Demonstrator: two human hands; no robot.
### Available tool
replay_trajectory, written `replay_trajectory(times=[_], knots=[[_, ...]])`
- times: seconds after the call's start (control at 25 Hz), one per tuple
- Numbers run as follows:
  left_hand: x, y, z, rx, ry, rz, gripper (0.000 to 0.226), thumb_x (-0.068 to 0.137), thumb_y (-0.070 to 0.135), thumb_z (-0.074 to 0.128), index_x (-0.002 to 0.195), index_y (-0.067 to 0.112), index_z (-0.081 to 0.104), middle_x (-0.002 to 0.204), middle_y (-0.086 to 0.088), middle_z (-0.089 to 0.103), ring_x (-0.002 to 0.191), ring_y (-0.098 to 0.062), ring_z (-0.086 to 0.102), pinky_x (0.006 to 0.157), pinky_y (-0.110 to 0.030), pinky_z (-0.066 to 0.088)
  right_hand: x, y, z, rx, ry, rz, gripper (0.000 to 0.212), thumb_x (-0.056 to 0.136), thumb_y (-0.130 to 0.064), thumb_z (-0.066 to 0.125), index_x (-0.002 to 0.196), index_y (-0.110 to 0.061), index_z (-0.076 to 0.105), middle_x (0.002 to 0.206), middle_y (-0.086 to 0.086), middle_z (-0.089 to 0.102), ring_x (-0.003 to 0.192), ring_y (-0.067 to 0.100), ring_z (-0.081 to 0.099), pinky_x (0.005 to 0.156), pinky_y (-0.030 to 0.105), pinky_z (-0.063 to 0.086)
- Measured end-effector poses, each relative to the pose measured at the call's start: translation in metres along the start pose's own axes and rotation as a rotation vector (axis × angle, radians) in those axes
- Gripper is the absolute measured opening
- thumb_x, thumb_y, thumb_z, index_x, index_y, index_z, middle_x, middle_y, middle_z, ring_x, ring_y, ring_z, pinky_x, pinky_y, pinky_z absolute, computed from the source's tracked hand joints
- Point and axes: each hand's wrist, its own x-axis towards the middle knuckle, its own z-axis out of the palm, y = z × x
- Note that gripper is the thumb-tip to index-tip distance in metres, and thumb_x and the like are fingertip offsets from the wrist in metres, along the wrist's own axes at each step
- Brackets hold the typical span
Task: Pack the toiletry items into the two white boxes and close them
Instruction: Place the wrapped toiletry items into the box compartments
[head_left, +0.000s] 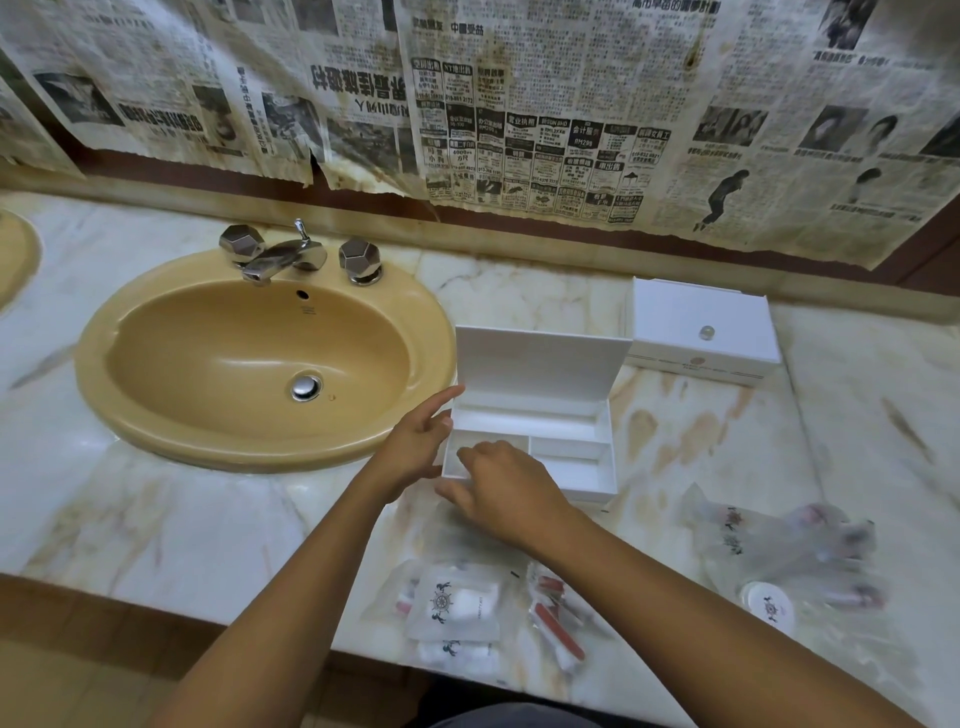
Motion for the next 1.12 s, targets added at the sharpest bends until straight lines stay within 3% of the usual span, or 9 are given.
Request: replay_trajectory(times=[0.08, 0.16, 0.28, 0.4, 0.44, 0.56, 0.84, 0.96, 1.12], knots=[[-0.002, 0.0, 0.001, 0.016, -0.007, 0.0, 0.043, 0.108, 0.016, 0.038, 0.133, 0.048, 0.053, 0.076, 0.002, 0.037, 0.106, -0.02, 0.048, 0.069, -0.026, 0.051, -0.016, -0.002, 0.002, 0.004, 0.237, -0.148, 0.032, 0.089, -0.037, 0.05, 0.1, -0.011, 0.063, 0.09, 0.006, 0.062, 0.087, 0.027, 0.056, 0.069, 0.036, 0.043], [-0.002, 0.0, 0.002, 0.011, -0.004, 0.002, 0.043, 0.108, 0.016, 0.038, 0.127, 0.051, 0.054, 0.077, 0.001, 0.034, 0.092, -0.018, 0.04, 0.073, -0.03, 0.052, -0.042, -0.005, 0.009, 0.043, 0.367, -0.24, 0.032, 0.082, -0.036, 0.051, 0.103, -0.015, 0.063, 0.088, 0.001, 0.061, 0.082, 0.023, 0.055, 0.068, 0.034, 0.045], [-0.001, -0.002, 0.001, -0.005, 0.0, -0.015, 0.044, 0.108, 0.018, 0.038, 0.122, 0.057, 0.056, 0.084, -0.005, 0.04, 0.094, -0.022, 0.043, 0.092, -0.045, 0.054, -0.079, -0.006, 0.034, 0.015, 0.224, -0.28, 0.044, 0.075, -0.047, 0.061, 0.112, -0.023, 0.056, 0.099, -0.003, 0.057, 0.09, 0.019, 0.053, 0.074, 0.033, 0.047], [-0.001, -0.003, 0.002, 0.034, 0.018, -0.022, 0.043, 0.108, 0.02, 0.038, 0.133, 0.051, 0.055, 0.105, -0.026, 0.048, 0.114, -0.04, 0.048, 0.097, -0.05, 0.053, -0.094, -0.004, 0.06, -0.08, 0.023, -0.259, 0.065, 0.064, -0.053, 0.07, 0.118, -0.027, 0.046, 0.108, -0.001, 0.053, 0.094, 0.022, 0.051, 0.075, 0.036, 0.044], [-0.001, -0.003, 0.003, 0.035, 0.02, -0.021, 0.043, 0.108, 0.02, 0.038, 0.134, 0.05, 0.054, 0.105, -0.025, 0.049, 0.112, -0.04, 0.048, 0.096, -0.05, 0.054, -0.094, -0.002, 0.066, -0.109, -0.01, -0.258, 0.068, 0.062, -0.049, 0.072, 0.119, -0.027, 0.044, 0.109, 0.001, 0.052, 0.094, 0.023, 0.05, 0.074, 0.037, 0.042], [-0.001, -0.002, 0.003, 0.014, 0.011, -0.017, 0.042, 0.108, 0.018, 0.037, 0.127, 0.053, 0.052, 0.081, -0.003, 0.036, 0.088, -0.026, 0.038, 0.093, -0.048, 0.055, -0.09, 0.005, 0.078, -0.145, 0.004, -0.223, 0.071, 0.062, -0.04, 0.073, 0.124, -0.026, 0.042, 0.11, 0.003, 0.054, 0.094, 0.025, 0.051, 0.075, 0.039, 0.043], [0.001, -0.005, 0.003, 0.02, 0.013, -0.018, 0.043, 0.108, 0.02, 0.037, 0.124, 0.057, 0.054, 0.087, -0.006, 0.038, 0.089, -0.022, 0.042, 0.093, -0.046, 0.056, -0.078, 0.01, 0.077, -0.158, 0.128, -0.162, 0.073, 0.053, -0.053, 0.075, 0.118, -0.029, 0.05, 0.101, -0.003, 0.059, 0.086, 0.02, 0.056, 0.068, 0.033, 0.047], [0.003, -0.007, 0.002, 0.01, 0.015, -0.001, 0.051, 0.107, 0.018, 0.038, 0.112, 0.065, 0.057, 0.088, -0.008, 0.037, 0.088, -0.024, 0.038, 0.083, -0.043, 0.05, -0.081, 0.009, 0.077, -0.177, 0.178, -0.168, 0.062, 0.062, -0.064, 0.061, 0.115, -0.032, 0.052, 0.097, -0.006, 0.059, 0.085, 0.017, 0.055, 0.067, 0.032, 0.046], [0.003, -0.008, 0.001, 0.007, 0.013, -0.008, 0.053, 0.107, 0.019, 0.038, 0.109, 0.069, 0.057, 0.088, -0.008, 0.038, 0.087, -0.024, 0.038, 0.083, -0.046, 0.052, -0.082, 0.01, 0.079, -0.226, 0.208, -0.198, 0.026, 0.078, -0.046, 0.046, 0.097, -0.033, 0.059, 0.088, -0.008, 0.057, 0.078, 0.016, 0.051, 0.063, 0.029, 0.041]])
